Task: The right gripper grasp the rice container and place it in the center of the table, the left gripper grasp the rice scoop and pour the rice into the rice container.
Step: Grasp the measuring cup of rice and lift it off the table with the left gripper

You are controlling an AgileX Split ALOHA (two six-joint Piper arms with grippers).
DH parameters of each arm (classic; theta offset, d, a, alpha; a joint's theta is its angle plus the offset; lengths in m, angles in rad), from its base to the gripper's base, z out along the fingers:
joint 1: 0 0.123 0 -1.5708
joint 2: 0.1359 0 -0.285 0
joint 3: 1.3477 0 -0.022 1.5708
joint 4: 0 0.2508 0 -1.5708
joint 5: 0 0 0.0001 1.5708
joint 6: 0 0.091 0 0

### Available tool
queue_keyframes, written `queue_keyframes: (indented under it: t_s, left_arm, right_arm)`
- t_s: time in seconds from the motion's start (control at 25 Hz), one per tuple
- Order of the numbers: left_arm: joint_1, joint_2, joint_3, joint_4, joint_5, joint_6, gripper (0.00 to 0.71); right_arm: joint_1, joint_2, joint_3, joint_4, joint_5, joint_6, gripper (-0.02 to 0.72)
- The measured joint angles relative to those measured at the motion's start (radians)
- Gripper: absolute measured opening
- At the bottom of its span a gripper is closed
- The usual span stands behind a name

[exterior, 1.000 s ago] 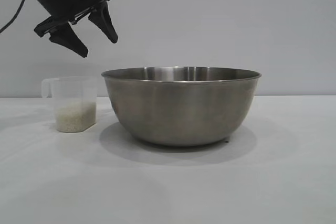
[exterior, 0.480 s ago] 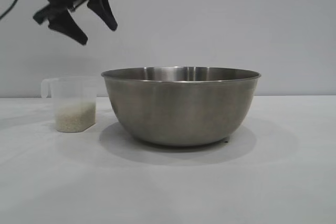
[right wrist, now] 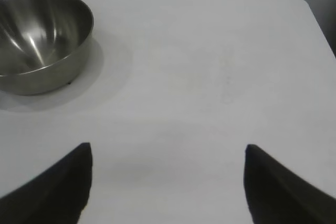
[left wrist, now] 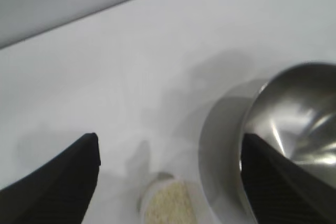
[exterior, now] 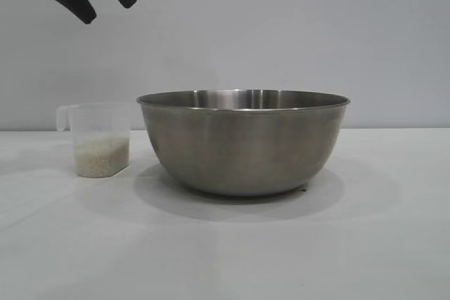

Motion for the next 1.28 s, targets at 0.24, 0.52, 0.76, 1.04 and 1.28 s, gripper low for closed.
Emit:
queue_keyframes:
  t_s: [0.24, 0.52, 0.76, 1.04, 1.28]
  left_arm:
    - [0.000, -0.050, 0.000, 0.168, 0.122, -0.135, 0.493]
    - [0.000, -0.125, 0.000, 0.242, 0.240, -0.202, 0.493]
    - [0.000, -0.173, 0.000, 0.249, 0.341, -0.245, 0.493]
    - [0.000, -0.253, 0.121, 0.257, 0.372, -0.268, 0.493]
    - [0.000, -0.391, 0.353, 0.252, 0.264, -0.269, 0.493]
  right_arm:
    - [0.000, 0.000, 0.000, -0.001, 0.000, 0.000, 0.558]
    - [0.000, 0.000, 0.000, -0.001, 0.000, 0.000, 0.558]
    - [0.000, 0.000, 0.000, -0.001, 0.000, 0.000, 0.558]
    - [0.000, 0.000, 0.000, -0.001, 0.000, 0.000, 0.558]
    - [0.000, 0.000, 0.000, -0.001, 0.000, 0.000, 0.558]
